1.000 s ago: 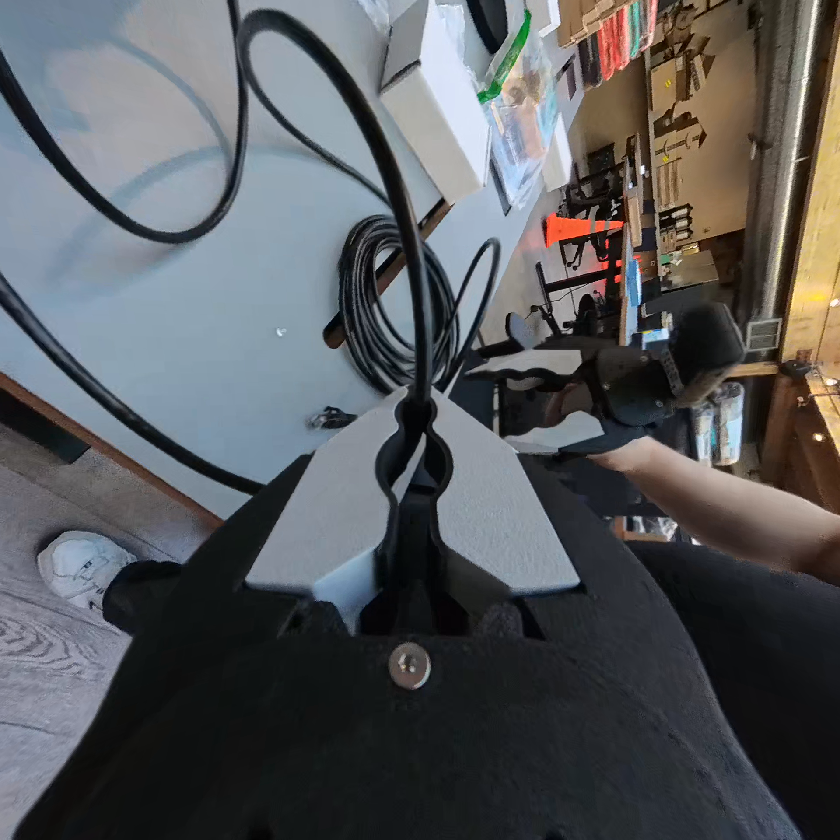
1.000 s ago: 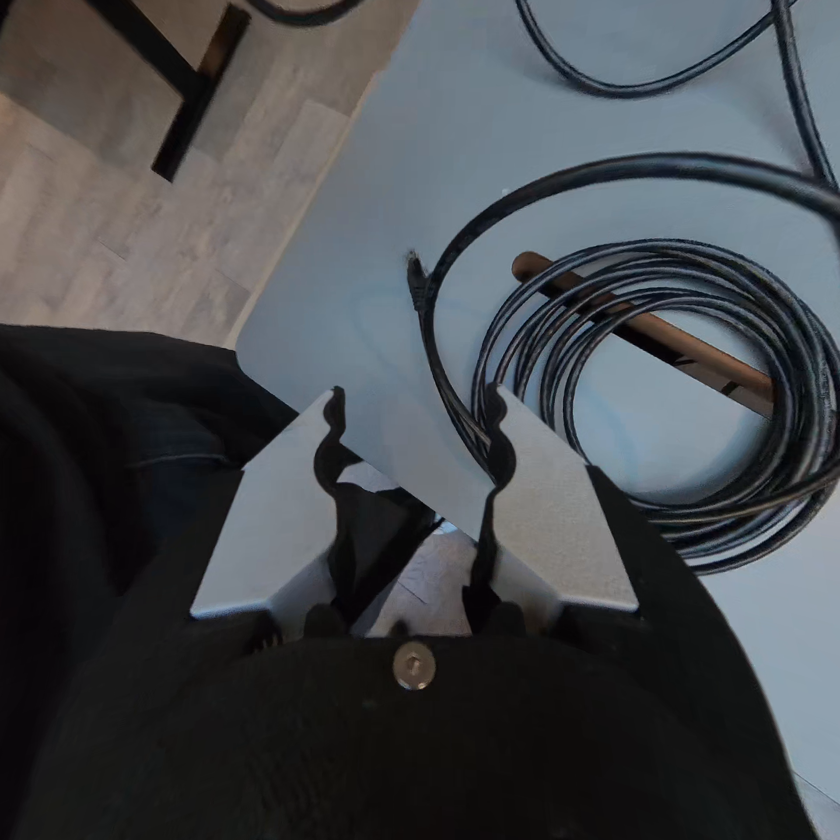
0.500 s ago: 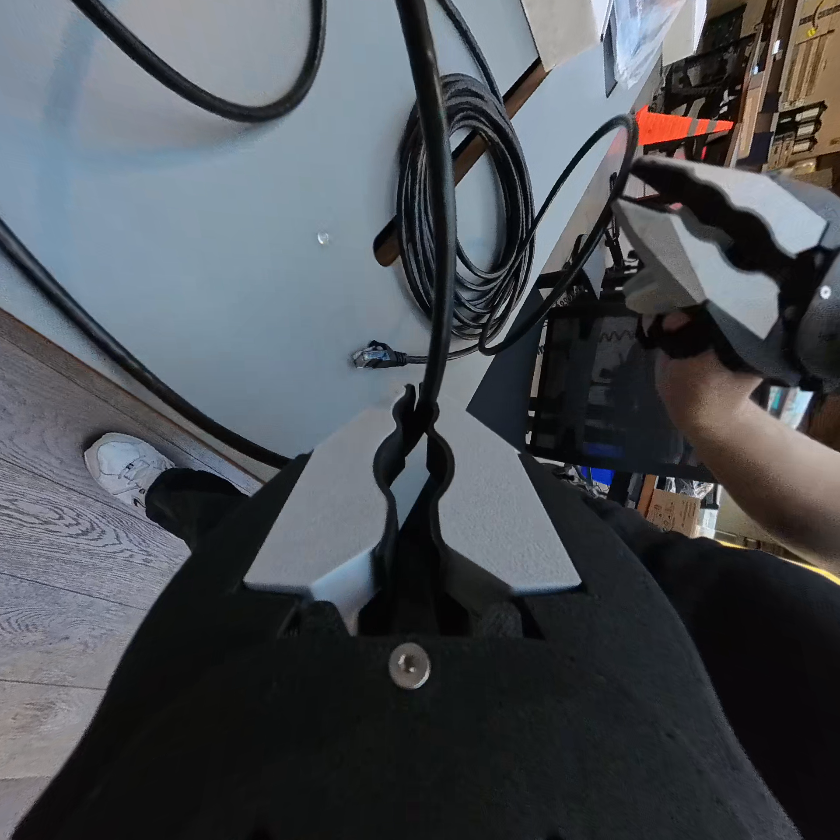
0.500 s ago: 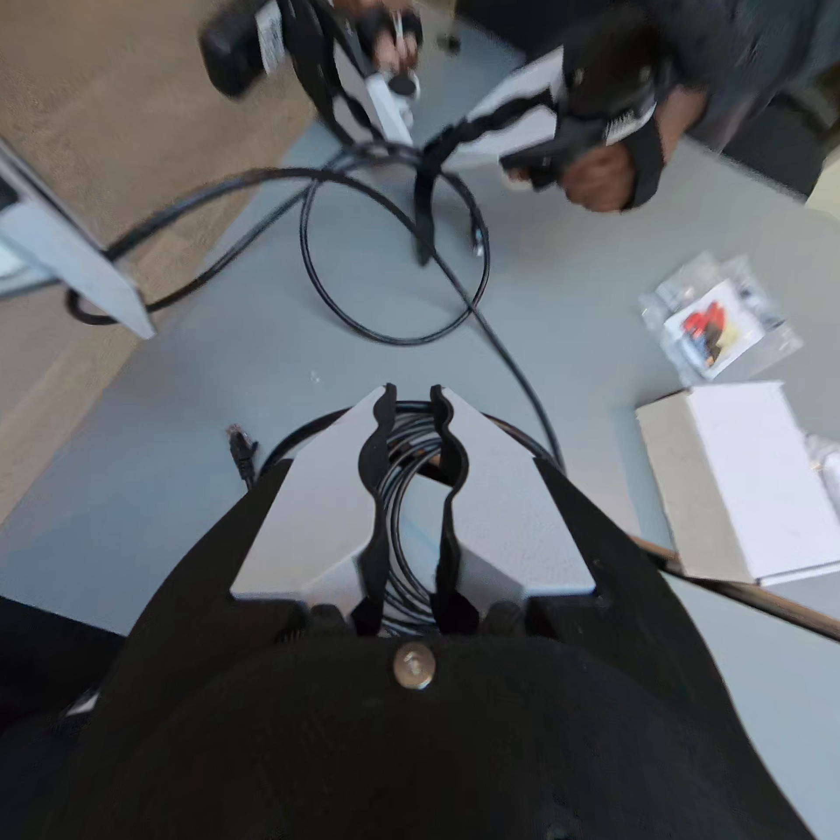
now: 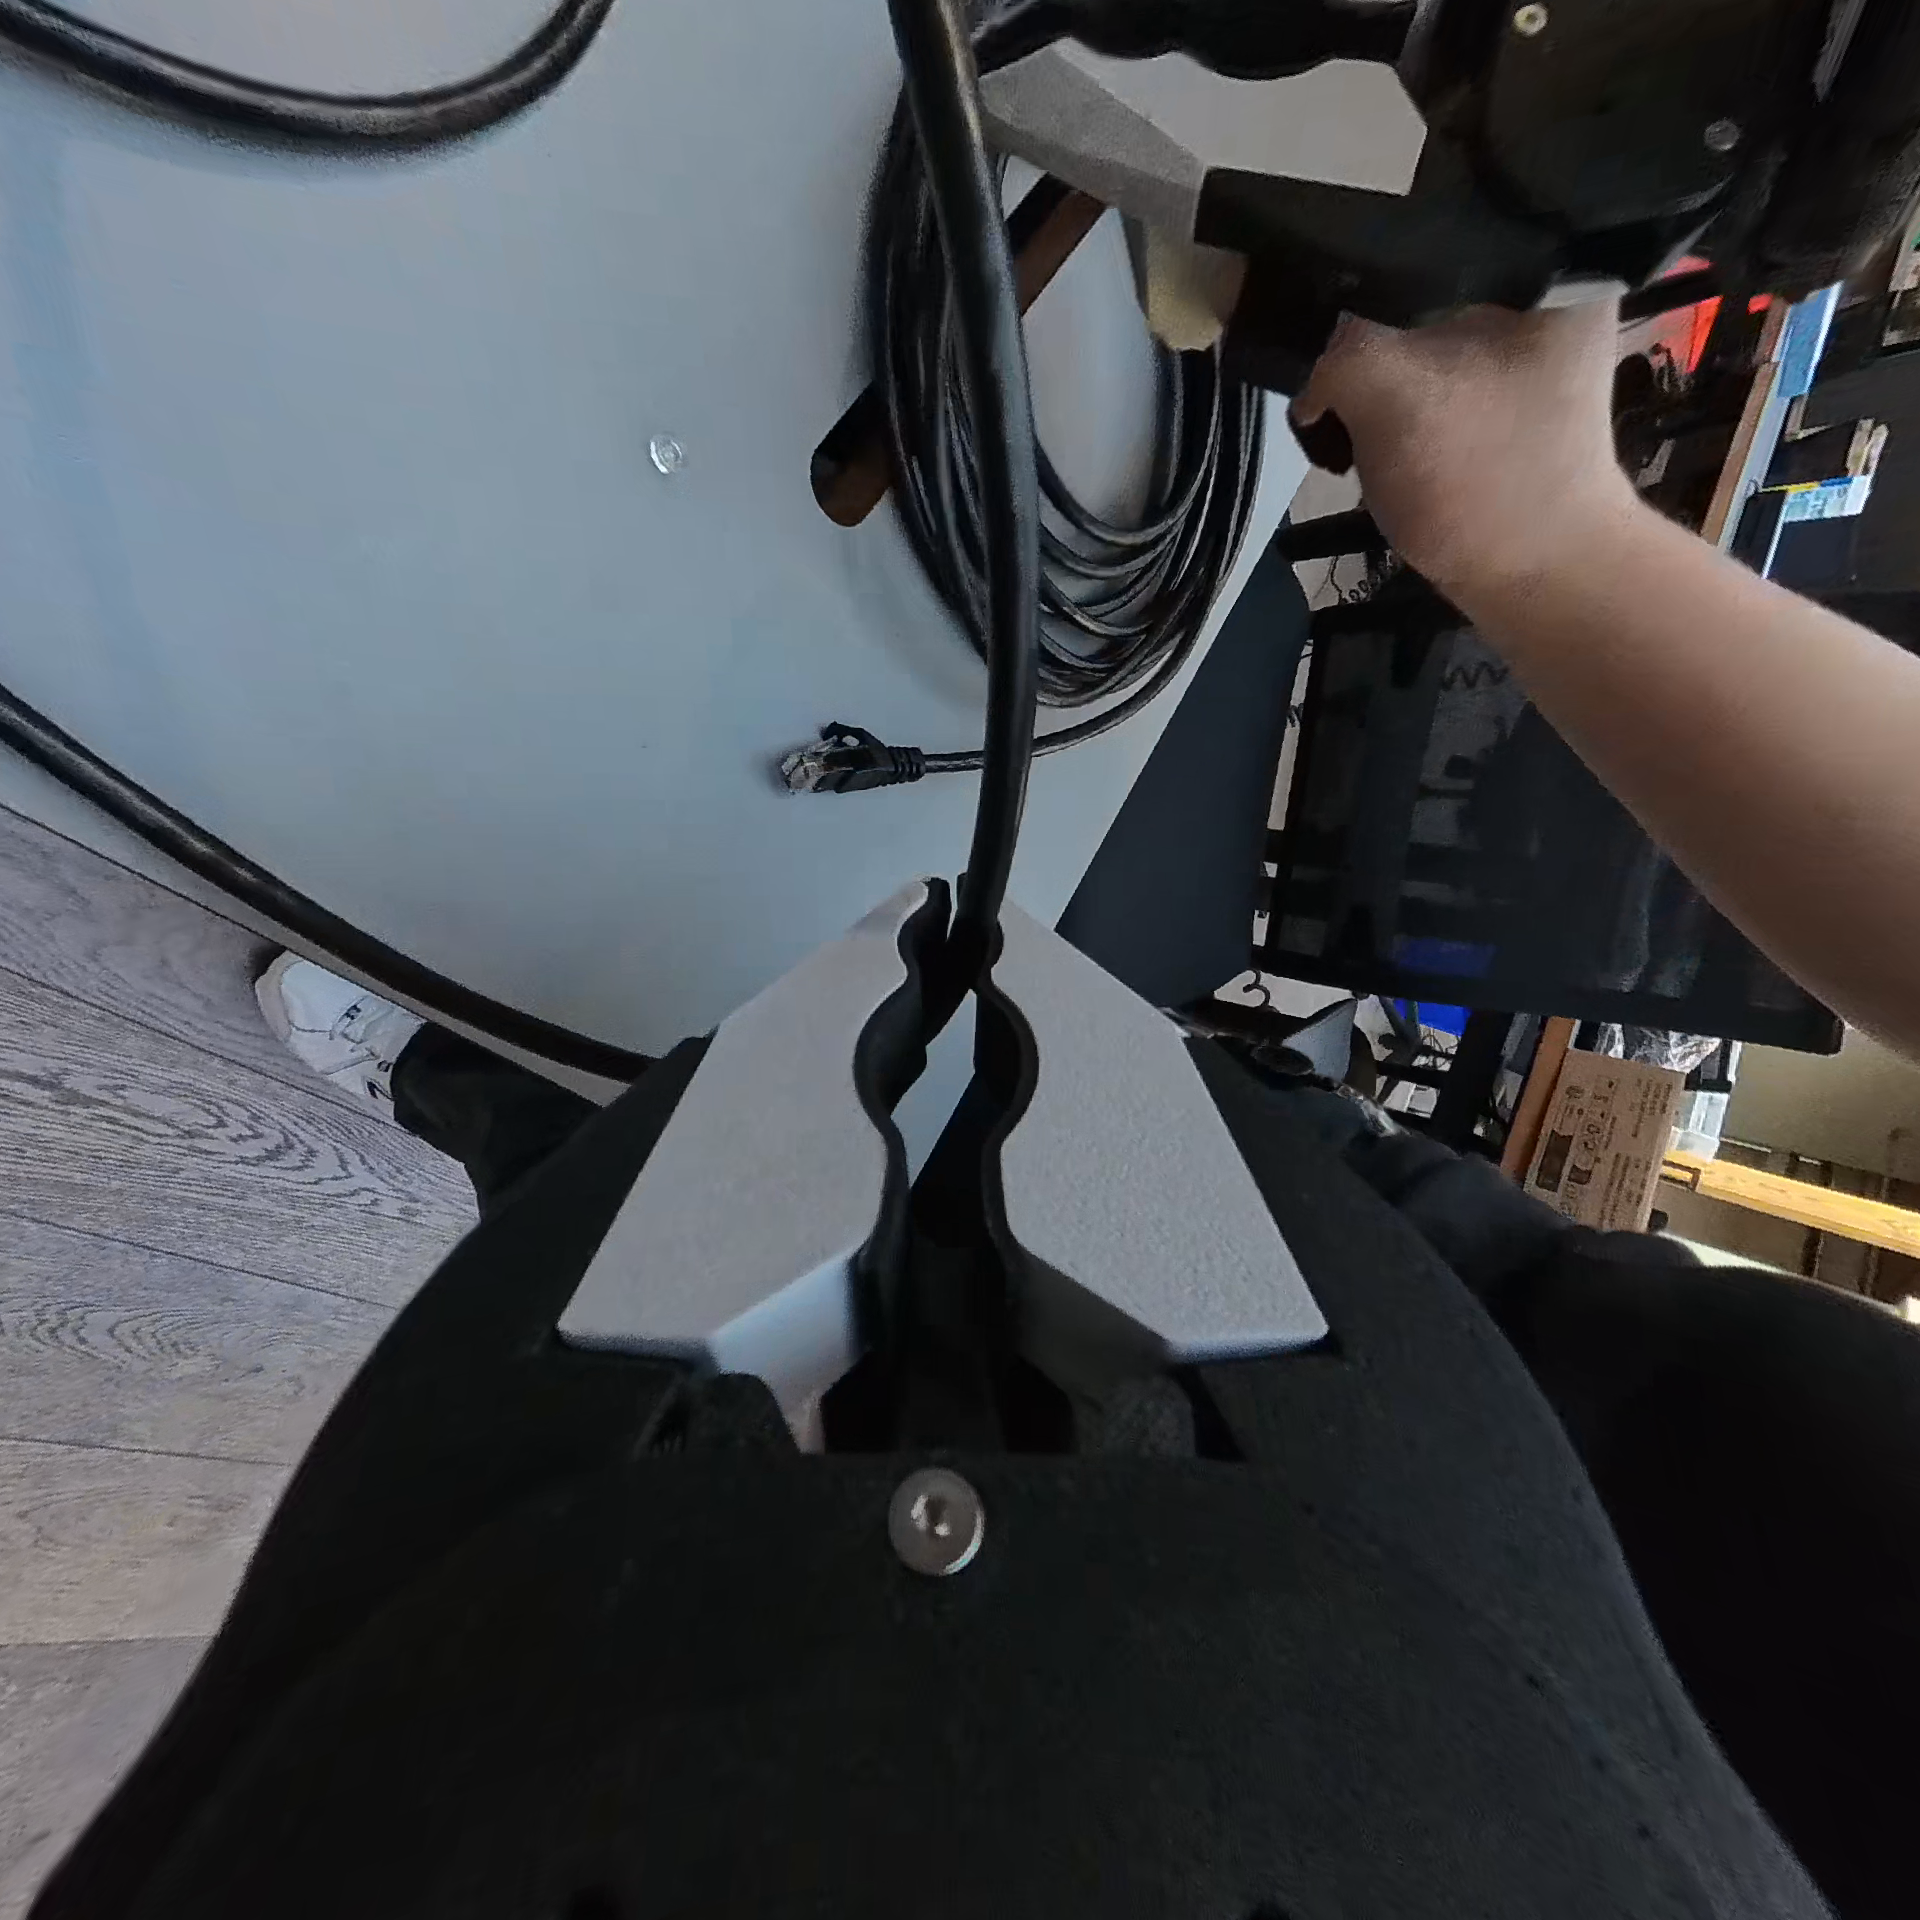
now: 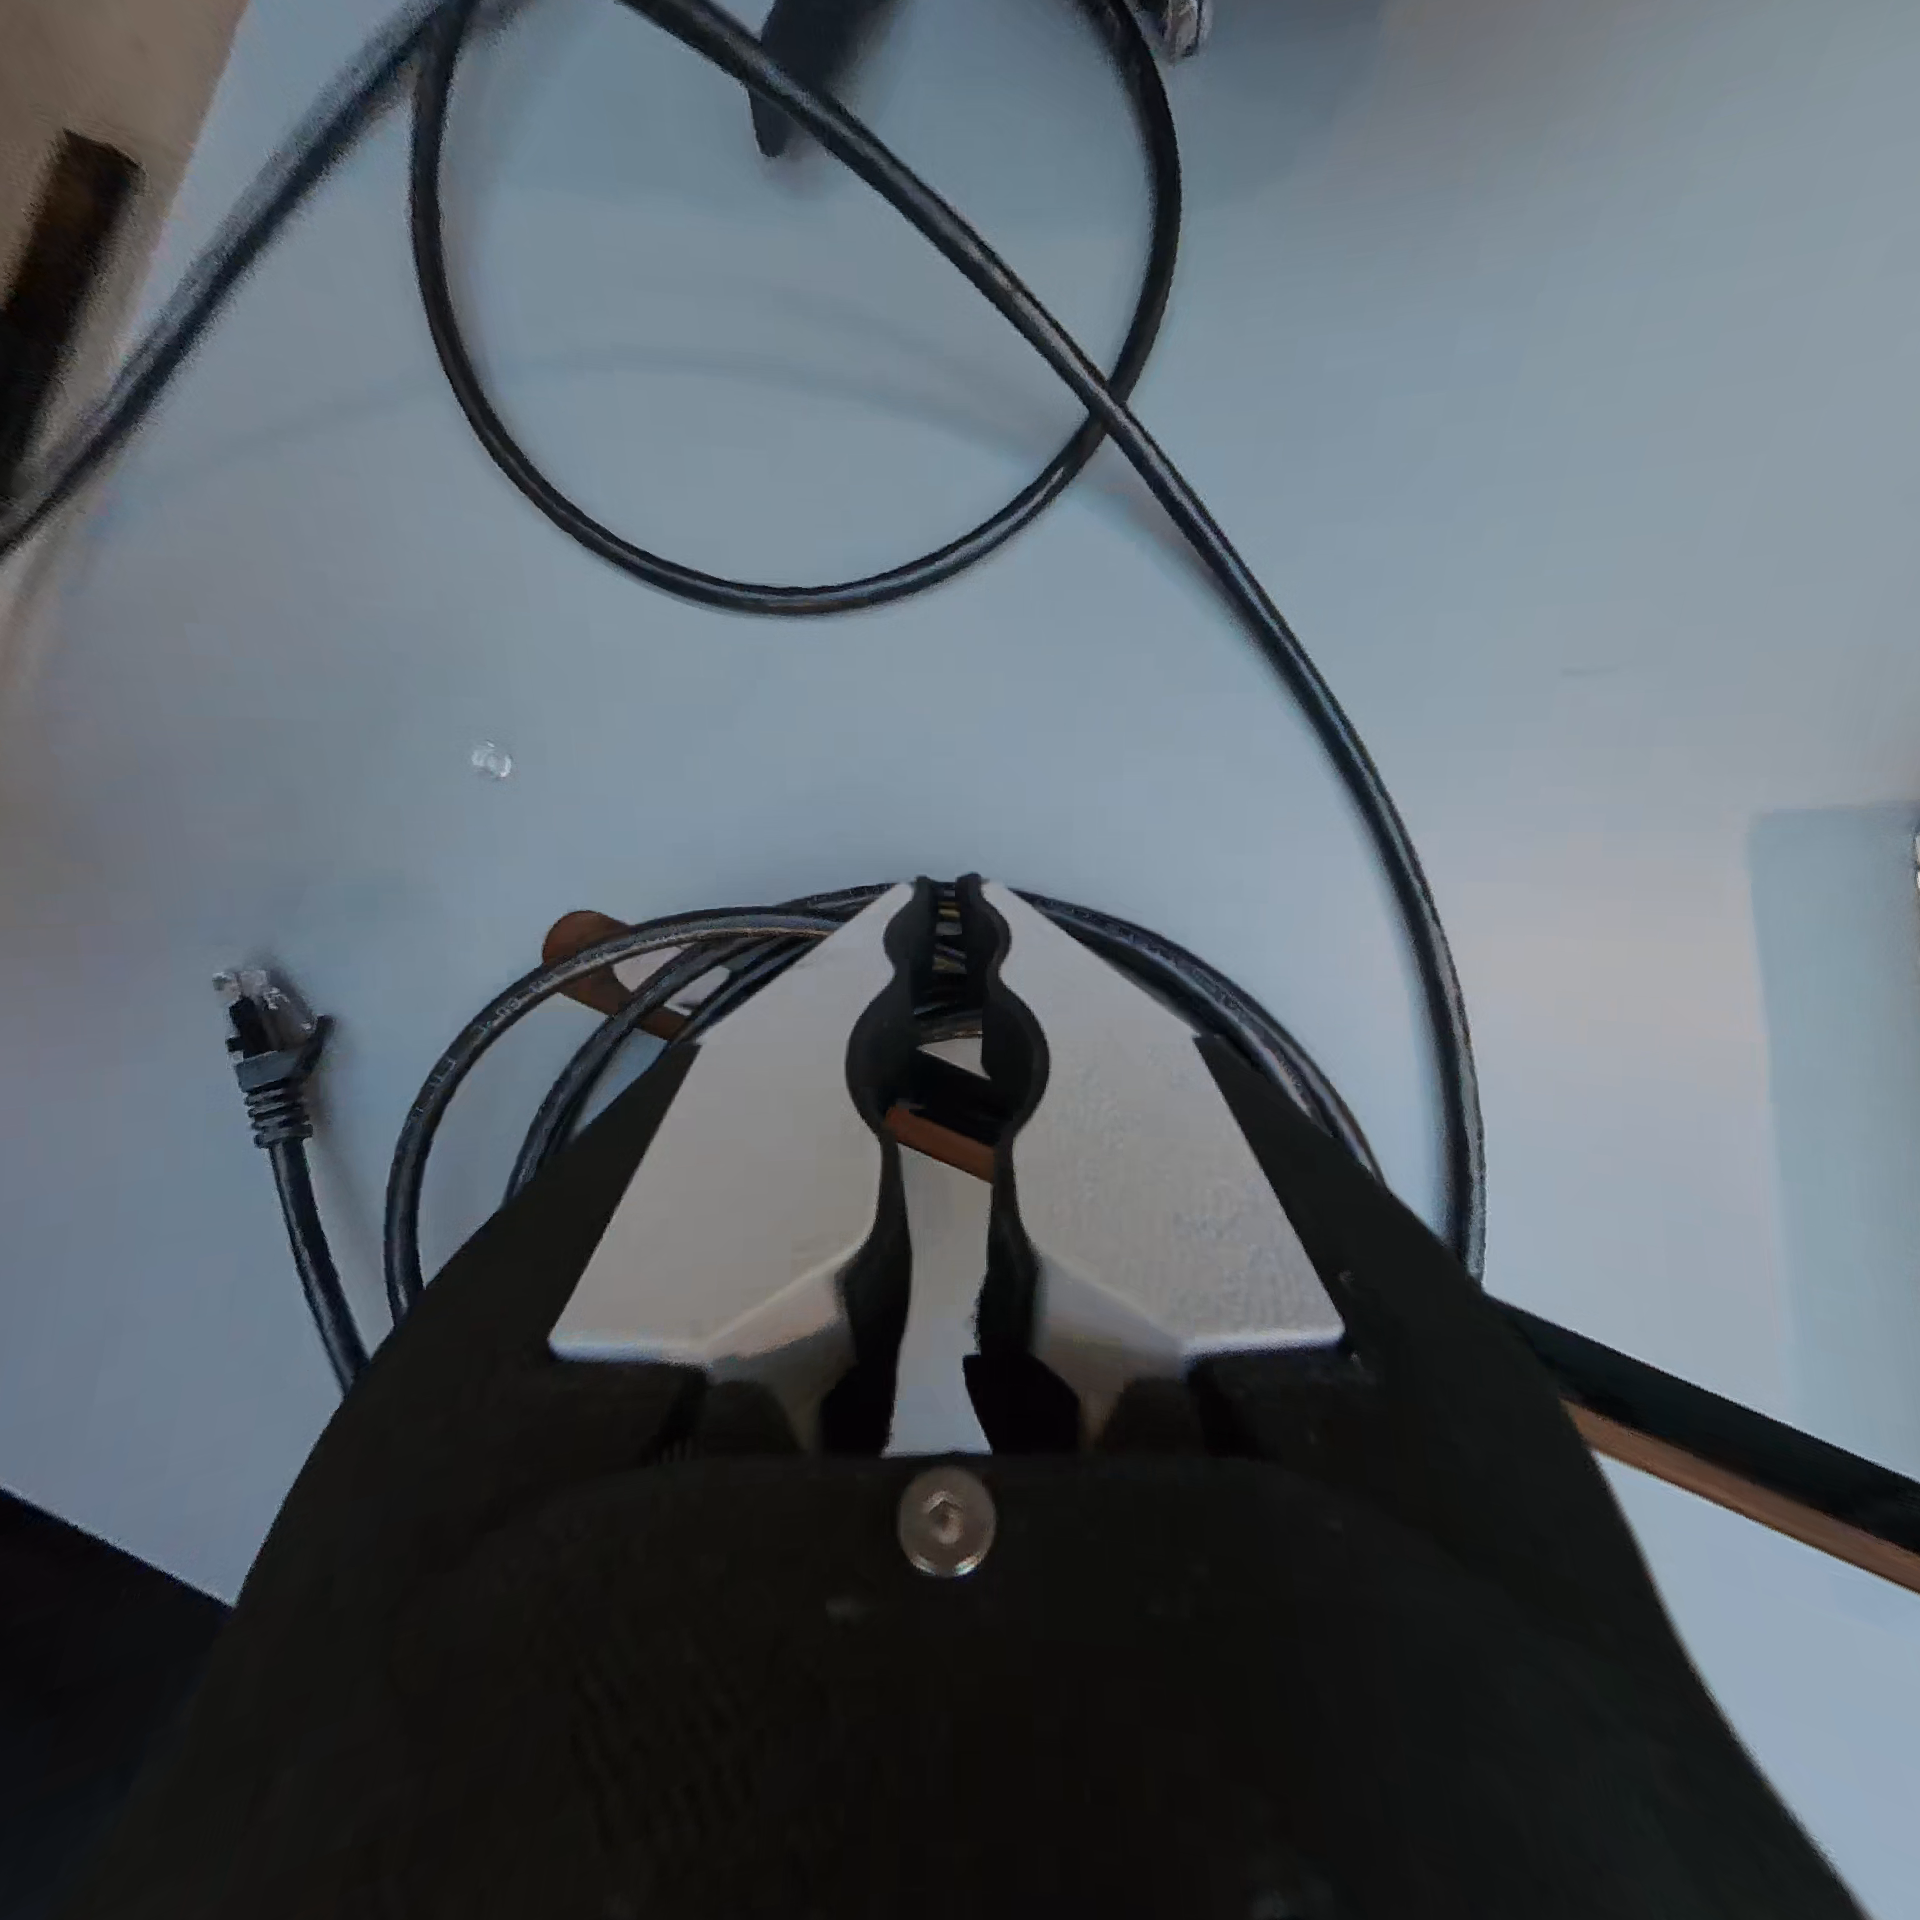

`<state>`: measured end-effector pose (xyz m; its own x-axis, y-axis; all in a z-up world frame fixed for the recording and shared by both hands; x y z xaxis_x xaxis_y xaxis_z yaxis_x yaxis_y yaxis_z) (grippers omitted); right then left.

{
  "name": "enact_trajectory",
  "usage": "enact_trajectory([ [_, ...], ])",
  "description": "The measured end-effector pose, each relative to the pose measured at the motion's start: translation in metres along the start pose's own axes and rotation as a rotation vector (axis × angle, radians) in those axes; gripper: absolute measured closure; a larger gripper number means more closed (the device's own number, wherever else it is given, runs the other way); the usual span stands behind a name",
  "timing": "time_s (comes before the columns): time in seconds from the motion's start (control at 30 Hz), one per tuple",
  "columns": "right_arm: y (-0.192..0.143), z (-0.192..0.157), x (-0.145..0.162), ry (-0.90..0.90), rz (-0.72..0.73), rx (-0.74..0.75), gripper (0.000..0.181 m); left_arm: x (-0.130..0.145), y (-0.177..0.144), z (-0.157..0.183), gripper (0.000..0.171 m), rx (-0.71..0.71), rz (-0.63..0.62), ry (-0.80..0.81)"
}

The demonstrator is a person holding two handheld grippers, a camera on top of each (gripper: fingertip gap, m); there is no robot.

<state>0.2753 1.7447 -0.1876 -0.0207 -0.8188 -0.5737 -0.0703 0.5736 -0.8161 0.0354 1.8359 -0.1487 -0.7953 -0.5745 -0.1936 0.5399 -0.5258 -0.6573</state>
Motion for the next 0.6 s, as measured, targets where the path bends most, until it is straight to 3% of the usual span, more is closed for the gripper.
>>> enact_trajectory([
  [0.1, -0.025, 0.012, -0.001, -0.016, 0.124, -0.072, 0.168, -0.001, 0.000, 0.000, 0.171, 0.012, 0.007, -0.019],
  [0.2, -0.074, 0.030, 0.007, -0.055, 0.202, -0.082, 0.161, -0.001, 0.000, 0.000, 0.171, 0.012, 0.007, -0.022],
  [0.3, -0.133, 0.036, 0.031, -0.097, 0.285, -0.042, 0.159, -0.002, -0.002, 0.001, 0.171, 0.018, 0.013, -0.024],
  [0.37, -0.155, 0.029, 0.056, -0.110, 0.294, -0.012, 0.159, -0.003, -0.002, 0.001, 0.171, 0.028, 0.018, -0.027],
  [0.43, -0.157, 0.026, 0.083, -0.102, 0.256, 0.053, 0.156, -0.004, -0.002, 0.001, 0.171, 0.041, 0.022, -0.032],
  [0.5, -0.147, 0.031, 0.104, 0.018, 0.238, 0.069, 0.156, -0.004, -0.001, 0.001, 0.171, 0.045, 0.017, -0.031],
  [0.6, -0.119, 0.039, 0.113, 0.156, 0.249, 0.038, 0.153, -0.003, 0.001, 0.002, 0.171, 0.038, 0.001, -0.026],
])
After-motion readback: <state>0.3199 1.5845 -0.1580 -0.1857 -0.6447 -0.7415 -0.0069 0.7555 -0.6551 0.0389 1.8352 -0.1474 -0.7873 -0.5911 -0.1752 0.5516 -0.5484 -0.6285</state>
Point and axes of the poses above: each gripper's, where its closed fingertips meet, y out along the fingers, x out of its underside, z = x × y across the jaws, the point moved 10 cm from there along -y, back along the fingers
